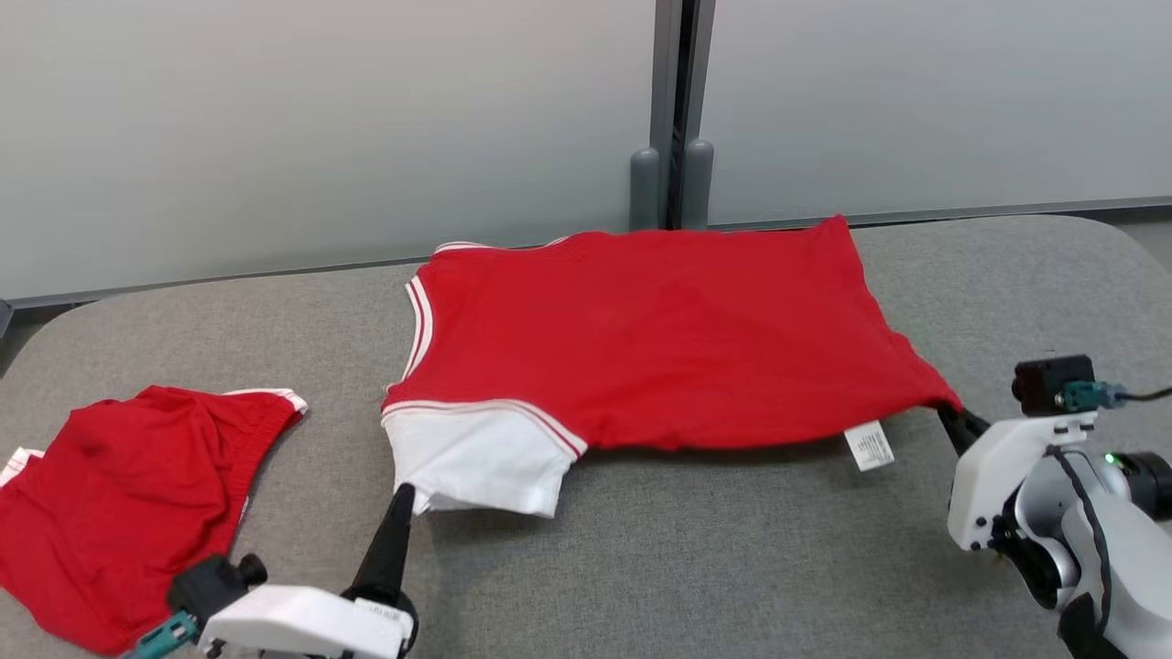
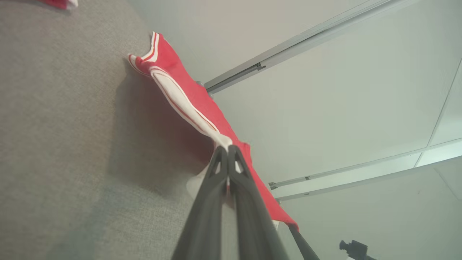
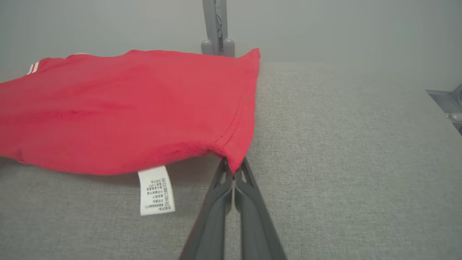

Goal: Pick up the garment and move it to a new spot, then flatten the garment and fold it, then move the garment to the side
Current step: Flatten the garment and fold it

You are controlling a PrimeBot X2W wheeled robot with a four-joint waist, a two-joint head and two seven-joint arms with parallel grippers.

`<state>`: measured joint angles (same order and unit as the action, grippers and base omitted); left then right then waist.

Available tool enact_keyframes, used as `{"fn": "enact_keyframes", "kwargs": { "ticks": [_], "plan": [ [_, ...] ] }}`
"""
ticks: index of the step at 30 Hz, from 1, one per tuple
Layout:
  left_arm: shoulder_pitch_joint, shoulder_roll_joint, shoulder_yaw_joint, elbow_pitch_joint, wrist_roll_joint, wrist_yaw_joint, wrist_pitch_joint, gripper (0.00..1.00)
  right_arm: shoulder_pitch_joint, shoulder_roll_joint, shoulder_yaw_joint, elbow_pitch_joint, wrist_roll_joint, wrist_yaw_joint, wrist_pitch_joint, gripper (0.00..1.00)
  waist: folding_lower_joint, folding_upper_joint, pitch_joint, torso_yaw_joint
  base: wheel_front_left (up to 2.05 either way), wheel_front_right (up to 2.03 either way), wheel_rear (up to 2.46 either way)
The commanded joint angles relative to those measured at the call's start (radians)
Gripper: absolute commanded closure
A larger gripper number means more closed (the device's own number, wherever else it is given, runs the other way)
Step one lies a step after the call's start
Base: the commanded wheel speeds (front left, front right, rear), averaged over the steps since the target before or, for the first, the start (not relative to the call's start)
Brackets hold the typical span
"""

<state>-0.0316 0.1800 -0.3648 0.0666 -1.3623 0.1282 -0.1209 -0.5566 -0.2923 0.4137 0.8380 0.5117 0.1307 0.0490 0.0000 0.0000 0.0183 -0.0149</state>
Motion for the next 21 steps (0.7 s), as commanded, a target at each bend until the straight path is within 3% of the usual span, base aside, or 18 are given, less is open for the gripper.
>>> {"fn": "enact_keyframes", "kwargs": {
  "ticks": [1, 11, 17, 21],
  "plan": [
    [0.053, 0.023, 0.02, -0.053, -0.027, 0.019, 0.014, 1.0, 0.046, -0.018, -0.007, -0.022, 0.005, 0.0, 0.022, 1.0, 0.0, 0.0, -0.018, 0.0, 0.0, 0.0, 0.0],
    [0.278, 0.078, 0.016, -0.233, -0.094, 0.121, 0.081, 1.0, 0.238, -0.046, -0.087, -0.166, 0.01, 0.0, 0.108, 1.0, 0.0, 0.0, -0.03, 0.008, 0.0, 0.0, 0.0],
    [0.368, 0.133, -0.018, -0.306, -0.095, 0.181, 0.138, 1.0, 0.392, -0.045, -0.177, -0.324, -0.007, 0.0, 0.195, 1.0, 0.0, 0.0, -0.028, 0.016, 0.0, 0.0, 0.0],
    [0.413, 0.171, -0.023, -0.346, -0.092, 0.194, 0.162, 1.0, 0.495, -0.03, -0.266, -0.448, -0.051, 0.0, 0.242, 1.0, 0.0, 0.0, -0.021, 0.023, 0.0, 0.0, 0.0]
  ]
}}
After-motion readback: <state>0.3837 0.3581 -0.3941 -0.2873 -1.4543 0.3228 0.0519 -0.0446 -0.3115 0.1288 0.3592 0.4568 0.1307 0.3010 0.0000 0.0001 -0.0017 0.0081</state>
